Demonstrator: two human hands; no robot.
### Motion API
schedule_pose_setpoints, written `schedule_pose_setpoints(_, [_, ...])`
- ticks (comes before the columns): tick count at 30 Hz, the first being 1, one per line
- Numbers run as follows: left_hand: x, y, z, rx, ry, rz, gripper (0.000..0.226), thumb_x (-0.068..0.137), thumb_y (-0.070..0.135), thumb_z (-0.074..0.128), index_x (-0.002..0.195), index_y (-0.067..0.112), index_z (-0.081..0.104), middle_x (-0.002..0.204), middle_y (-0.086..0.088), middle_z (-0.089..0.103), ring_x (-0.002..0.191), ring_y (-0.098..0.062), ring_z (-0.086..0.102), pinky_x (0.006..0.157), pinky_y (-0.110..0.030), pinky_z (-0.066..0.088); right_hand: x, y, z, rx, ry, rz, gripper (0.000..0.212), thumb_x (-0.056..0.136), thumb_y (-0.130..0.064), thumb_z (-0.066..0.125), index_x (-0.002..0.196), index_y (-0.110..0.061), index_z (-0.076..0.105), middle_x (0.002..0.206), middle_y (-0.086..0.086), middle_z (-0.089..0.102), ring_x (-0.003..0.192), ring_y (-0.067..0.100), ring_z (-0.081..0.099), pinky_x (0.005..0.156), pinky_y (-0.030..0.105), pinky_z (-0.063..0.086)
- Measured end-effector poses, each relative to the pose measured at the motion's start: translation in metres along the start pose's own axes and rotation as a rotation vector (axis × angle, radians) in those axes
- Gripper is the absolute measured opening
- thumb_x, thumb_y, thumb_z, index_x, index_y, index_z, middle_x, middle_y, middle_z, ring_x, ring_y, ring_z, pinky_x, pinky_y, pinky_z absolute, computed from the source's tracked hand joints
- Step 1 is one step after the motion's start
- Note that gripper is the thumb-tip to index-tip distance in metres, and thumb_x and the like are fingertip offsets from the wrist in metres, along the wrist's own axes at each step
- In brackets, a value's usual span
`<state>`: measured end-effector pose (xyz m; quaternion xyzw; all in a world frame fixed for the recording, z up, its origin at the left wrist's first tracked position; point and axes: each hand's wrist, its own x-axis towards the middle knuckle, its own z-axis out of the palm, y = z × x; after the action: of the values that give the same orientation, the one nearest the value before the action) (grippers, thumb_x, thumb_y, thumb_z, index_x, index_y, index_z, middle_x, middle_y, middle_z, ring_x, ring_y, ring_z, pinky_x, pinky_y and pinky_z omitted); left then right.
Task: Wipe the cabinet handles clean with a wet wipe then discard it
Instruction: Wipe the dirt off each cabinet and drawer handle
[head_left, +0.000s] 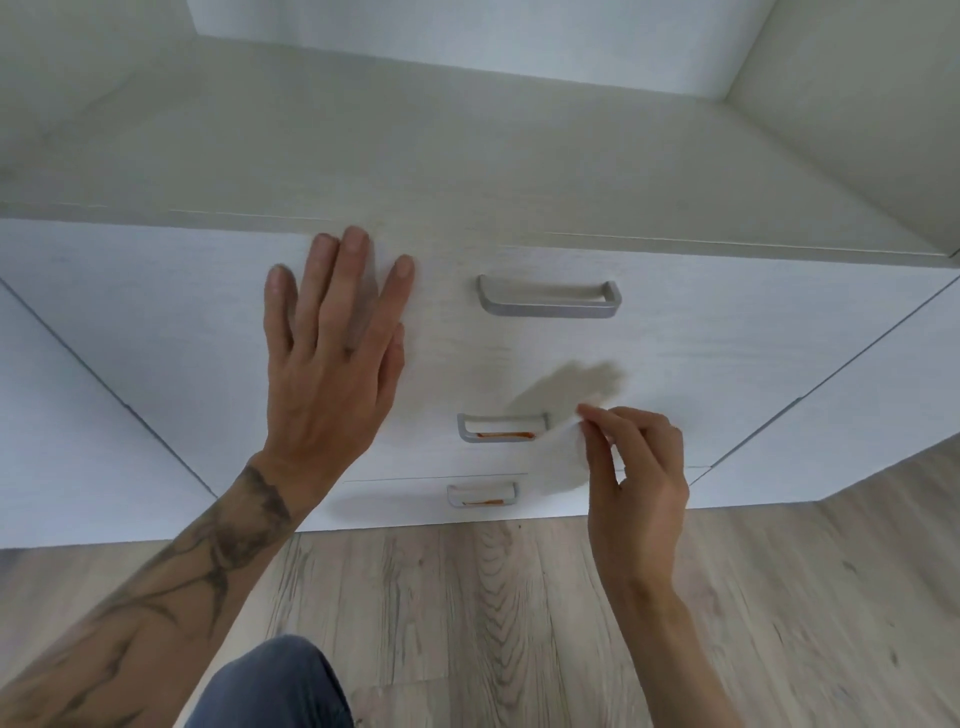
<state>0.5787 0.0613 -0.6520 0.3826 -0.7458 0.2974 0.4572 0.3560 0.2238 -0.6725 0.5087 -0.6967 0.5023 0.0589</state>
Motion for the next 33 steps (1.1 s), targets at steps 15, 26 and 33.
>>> schedule_pose_setpoints(15, [-0.030, -0.006, 0.044, 0.117, 0.150, 0.043, 0.065, 0.108, 0.032, 0.041, 0.169, 0.021, 0.022, 0.164, -0.017, 0.021, 0.164, -0.026, -0.001, 0.132, -0.051, 0.004, -0.017, 0.029, 0.045, 0.029, -0.118, 0.001, 0.024, 0.098, -0.008, 0.073, 0.120, -0.014, 0.078, 0.117, -0.014, 0.061, 0.105, 0.005, 0.062, 0.090, 0.008, 0.046])
schedule_pose_setpoints(26, [-0.030, -0.002, 0.045, 0.150, 0.169, 0.020, 0.064, 0.107, 0.031, 0.039, 0.169, 0.022, 0.023, 0.158, -0.023, 0.028, 0.150, -0.041, 0.020, 0.132, -0.050, 0.003, -0.013, 0.036, 0.052, -0.033, -0.107, -0.173, 0.019, 0.096, -0.010, 0.076, 0.113, -0.015, 0.081, 0.102, -0.005, 0.070, 0.104, 0.024, 0.056, 0.087, 0.027, 0.051])
schedule_pose_setpoints(33, [-0.029, -0.001, 0.044, 0.163, 0.146, 0.026, 0.065, 0.107, 0.032, 0.037, 0.169, 0.023, 0.020, 0.161, -0.020, 0.022, 0.151, -0.039, 0.020, 0.132, -0.050, 0.002, -0.017, 0.035, 0.058, 0.006, -0.067, -0.129, 0.017, 0.097, -0.010, 0.074, 0.112, -0.015, 0.081, 0.102, -0.005, 0.070, 0.105, 0.019, 0.053, 0.084, 0.027, 0.052])
